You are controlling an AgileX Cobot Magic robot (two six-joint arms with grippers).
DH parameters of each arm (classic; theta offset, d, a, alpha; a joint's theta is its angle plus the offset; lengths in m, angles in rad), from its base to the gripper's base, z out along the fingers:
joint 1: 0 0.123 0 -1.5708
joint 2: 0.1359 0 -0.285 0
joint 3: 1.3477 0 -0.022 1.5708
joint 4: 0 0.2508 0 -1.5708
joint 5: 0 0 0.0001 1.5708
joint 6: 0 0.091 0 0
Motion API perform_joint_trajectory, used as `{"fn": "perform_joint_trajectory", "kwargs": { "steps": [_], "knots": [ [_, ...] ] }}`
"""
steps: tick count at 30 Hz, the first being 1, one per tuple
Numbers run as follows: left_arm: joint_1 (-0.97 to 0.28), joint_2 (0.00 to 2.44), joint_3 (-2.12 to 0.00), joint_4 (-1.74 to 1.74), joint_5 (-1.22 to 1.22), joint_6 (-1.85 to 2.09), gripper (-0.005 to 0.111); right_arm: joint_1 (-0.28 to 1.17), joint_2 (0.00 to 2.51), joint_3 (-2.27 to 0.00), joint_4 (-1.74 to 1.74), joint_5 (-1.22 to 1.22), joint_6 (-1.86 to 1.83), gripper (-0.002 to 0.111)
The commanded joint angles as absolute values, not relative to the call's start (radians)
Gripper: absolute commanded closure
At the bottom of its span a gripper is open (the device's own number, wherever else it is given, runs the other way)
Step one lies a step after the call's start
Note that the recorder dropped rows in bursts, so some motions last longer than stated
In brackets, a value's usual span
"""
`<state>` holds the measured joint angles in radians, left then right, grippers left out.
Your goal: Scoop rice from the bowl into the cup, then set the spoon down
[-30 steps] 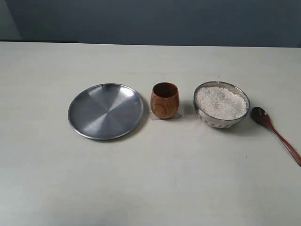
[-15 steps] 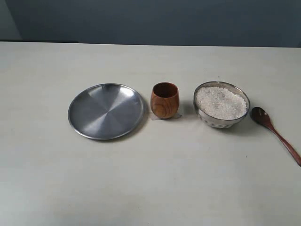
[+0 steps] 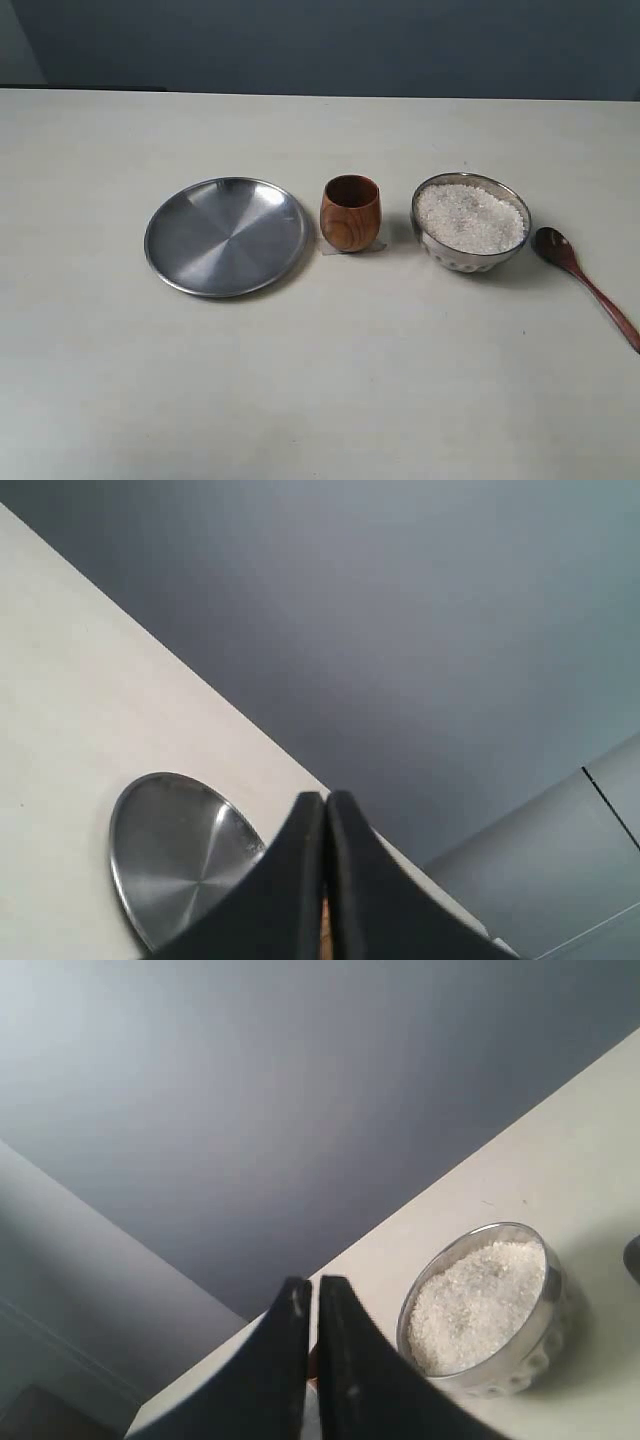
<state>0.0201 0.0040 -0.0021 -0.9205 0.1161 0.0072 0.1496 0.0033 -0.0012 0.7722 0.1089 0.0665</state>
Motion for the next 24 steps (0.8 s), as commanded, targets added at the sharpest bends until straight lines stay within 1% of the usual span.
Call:
{"fn": "perform_joint_trajectory", "kwargs": {
  "steps": [1,8,10,12,14,15,18,19,22,24],
  "knots": [
    [0.016,0.000,0.000,-0.914,0.105,0.011,0.106,0.151,0.000,0.000,0.793,0.098,0.063,0.104],
    [0.016,0.000,0.000,-0.899,0.149,0.051,0.106,0.151,0.000,-0.002,0.807,0.133,0.048,0.104],
    [0.016,0.000,-0.013,-0.900,0.180,0.119,0.106,0.151,0.000,-0.052,0.734,0.133,0.045,0.104],
    [0.016,0.000,-0.056,-0.900,0.199,0.174,0.106,0.151,0.000,-0.123,0.615,0.141,0.045,0.109],
    [0.016,0.000,-0.109,-0.900,0.202,0.221,0.106,0.151,0.025,-0.198,0.491,0.170,0.045,0.109],
    [0.016,0.000,-0.166,-0.896,0.199,0.239,0.106,0.151,0.077,-0.286,0.349,0.227,0.048,0.109],
    [0.016,0.027,-0.271,-0.853,0.221,0.253,0.106,0.151,0.195,-0.444,0.087,0.350,0.123,0.109],
    [0.016,0.065,-0.323,-0.810,0.256,0.253,0.106,0.151,0.266,-0.534,-0.077,0.446,0.205,0.109],
    [0.016,0.160,-0.407,-0.735,0.333,0.248,0.106,0.151,0.369,-0.667,-0.275,0.641,0.247,0.109],
    [0.016,0.278,-0.474,-0.672,0.407,0.244,0.106,0.151,0.464,-0.764,-0.415,0.799,0.247,0.109]
  ]
}}
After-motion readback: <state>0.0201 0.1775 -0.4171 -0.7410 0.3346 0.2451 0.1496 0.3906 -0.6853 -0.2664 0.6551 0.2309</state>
